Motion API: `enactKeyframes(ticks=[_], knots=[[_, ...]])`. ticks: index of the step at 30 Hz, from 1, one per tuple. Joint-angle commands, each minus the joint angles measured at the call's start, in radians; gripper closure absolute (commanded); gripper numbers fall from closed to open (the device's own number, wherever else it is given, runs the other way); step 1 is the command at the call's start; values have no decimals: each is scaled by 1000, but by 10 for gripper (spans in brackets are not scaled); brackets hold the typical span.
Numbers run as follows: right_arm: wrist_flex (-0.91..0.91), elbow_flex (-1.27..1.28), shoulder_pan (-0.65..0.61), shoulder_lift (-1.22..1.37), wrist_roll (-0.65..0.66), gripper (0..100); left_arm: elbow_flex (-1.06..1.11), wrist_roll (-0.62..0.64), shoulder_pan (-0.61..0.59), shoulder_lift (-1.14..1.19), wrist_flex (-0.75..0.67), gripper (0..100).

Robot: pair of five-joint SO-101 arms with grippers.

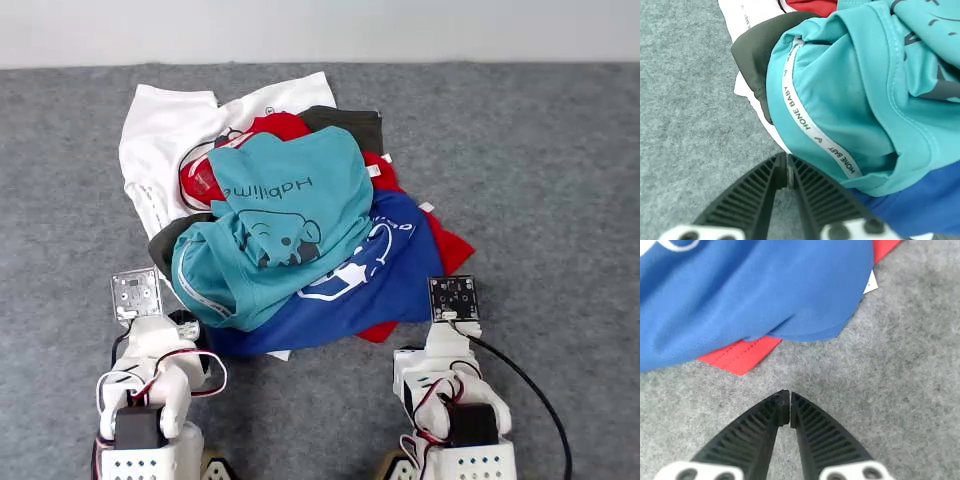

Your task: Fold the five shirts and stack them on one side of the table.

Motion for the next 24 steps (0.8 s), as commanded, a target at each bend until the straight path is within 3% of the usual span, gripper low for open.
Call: enactKeyframes(ticks=[1,19,24], knots=[[8,15,-5,-10,-3,990,-7,6,-5,-6,-12,984],[8,15,-5,-10,-3,990,-7,6,5,-8,-12,983],[8,15,-5,-10,-3,990,-7,6,98,-8,-12,983]])
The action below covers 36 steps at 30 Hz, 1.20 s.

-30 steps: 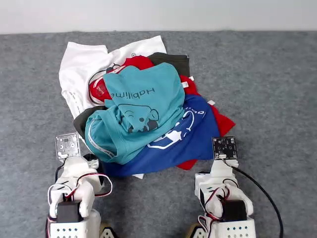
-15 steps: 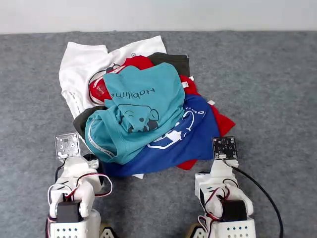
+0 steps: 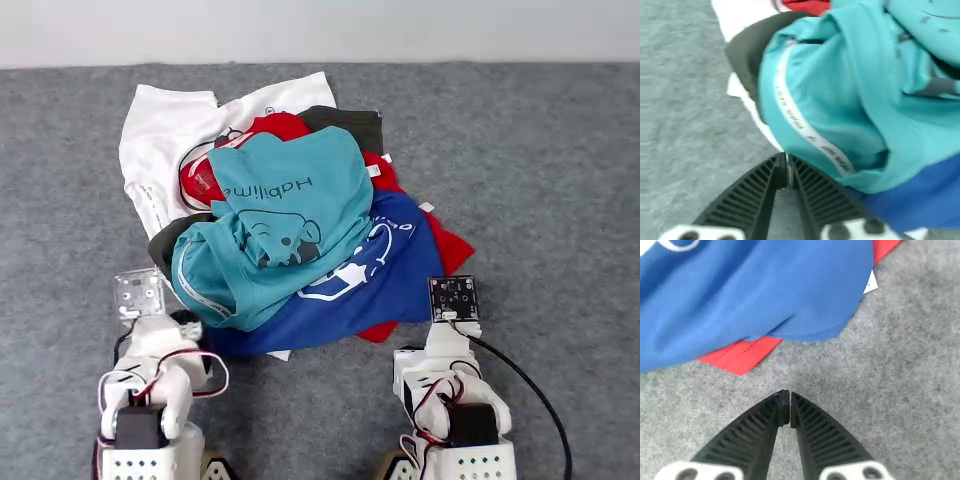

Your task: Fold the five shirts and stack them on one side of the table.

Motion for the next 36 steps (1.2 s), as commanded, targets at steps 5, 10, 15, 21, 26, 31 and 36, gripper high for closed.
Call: enactKeyframes(ticks=[5,10,15,21,26,31,36], knots=[[8,15,-5,-10,-3,990,-22,0,94,-9,60,982],[8,15,-5,-10,-3,990,-54,-270,-3,-9,12,982],[8,15,-5,-10,-3,990,-93,-605,-140,-9,-64,982],[8,15,-5,-10,-3,990,-358,-651,-68,-3,48,951],[8,15,-5,-10,-3,990,-461,-681,91,-3,124,889],[8,15,-5,-10,-3,990,-461,-796,163,8,127,884],[8,15,-5,-10,-3,990,-496,-882,164,184,126,812]])
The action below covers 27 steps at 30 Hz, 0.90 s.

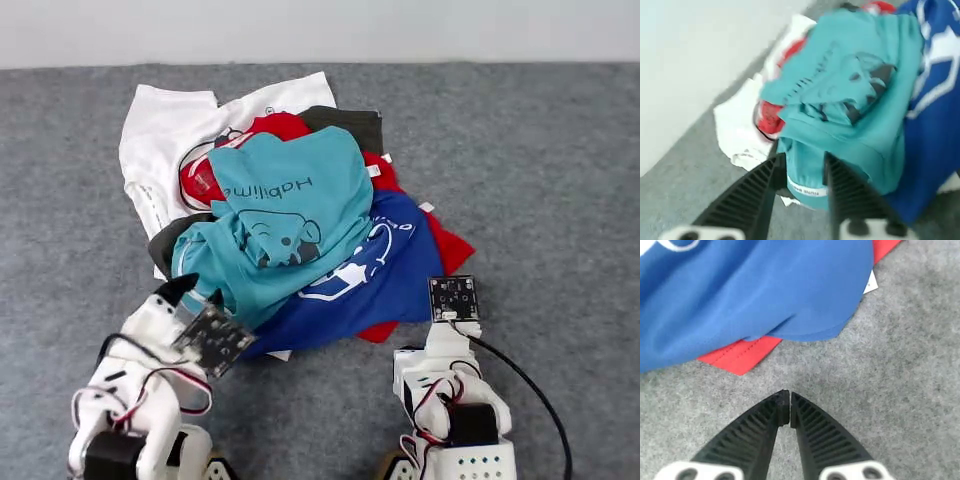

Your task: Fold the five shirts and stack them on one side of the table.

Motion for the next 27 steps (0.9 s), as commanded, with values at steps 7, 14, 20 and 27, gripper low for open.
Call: enactKeyframes(ticks=[7,14,20,27], knots=[[8,15,-5,-10,-3,990,-292,-103,55,514,3,782],[8,15,-5,-10,-3,990,-447,-147,146,847,0,776],[8,15,-5,-10,-3,990,-570,-147,166,1122,3,672],[8,15,-5,-10,-3,990,-746,-147,172,1445,3,663]])
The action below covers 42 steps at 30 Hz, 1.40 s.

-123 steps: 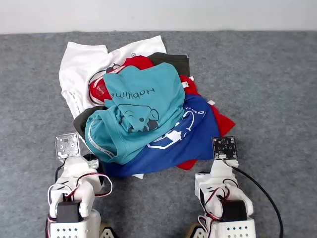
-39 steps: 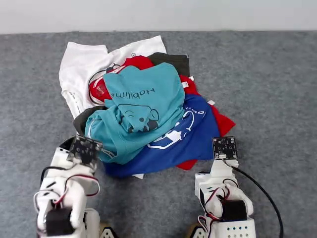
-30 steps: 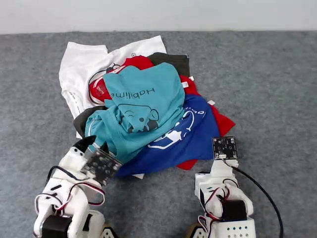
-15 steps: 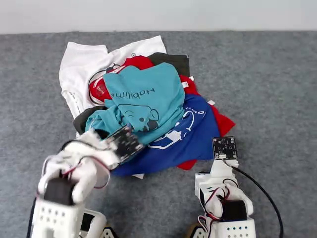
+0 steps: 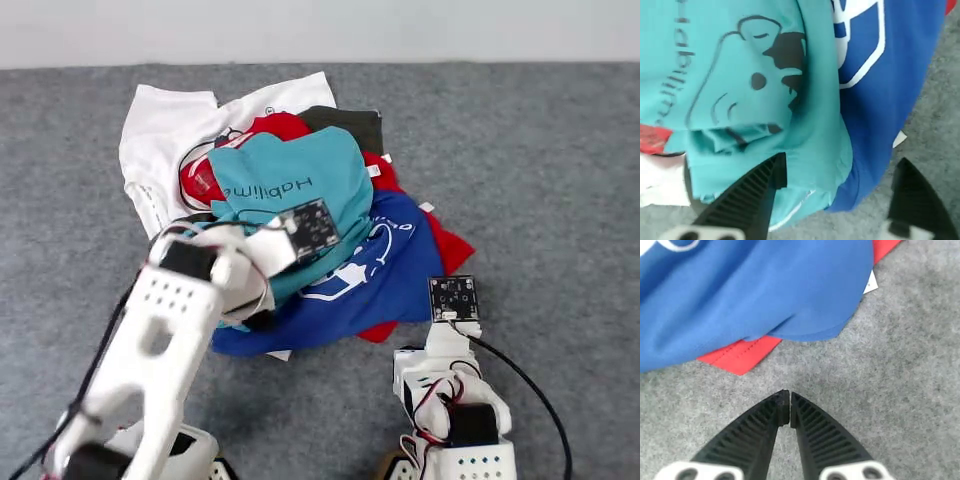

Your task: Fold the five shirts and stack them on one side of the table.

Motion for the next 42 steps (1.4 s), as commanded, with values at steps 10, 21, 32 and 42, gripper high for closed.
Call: enactKeyframes(ticks=[10,21,32,42], knots=[[8,15,-5,-10,-3,990,-286,46,66,445,-6,663],[8,15,-5,-10,-3,990,-318,410,63,669,-255,667],[8,15,-5,-10,-3,990,-463,423,21,638,-95,987],[8,15,-5,-10,-3,990,-708,431,-164,304,-5,988]])
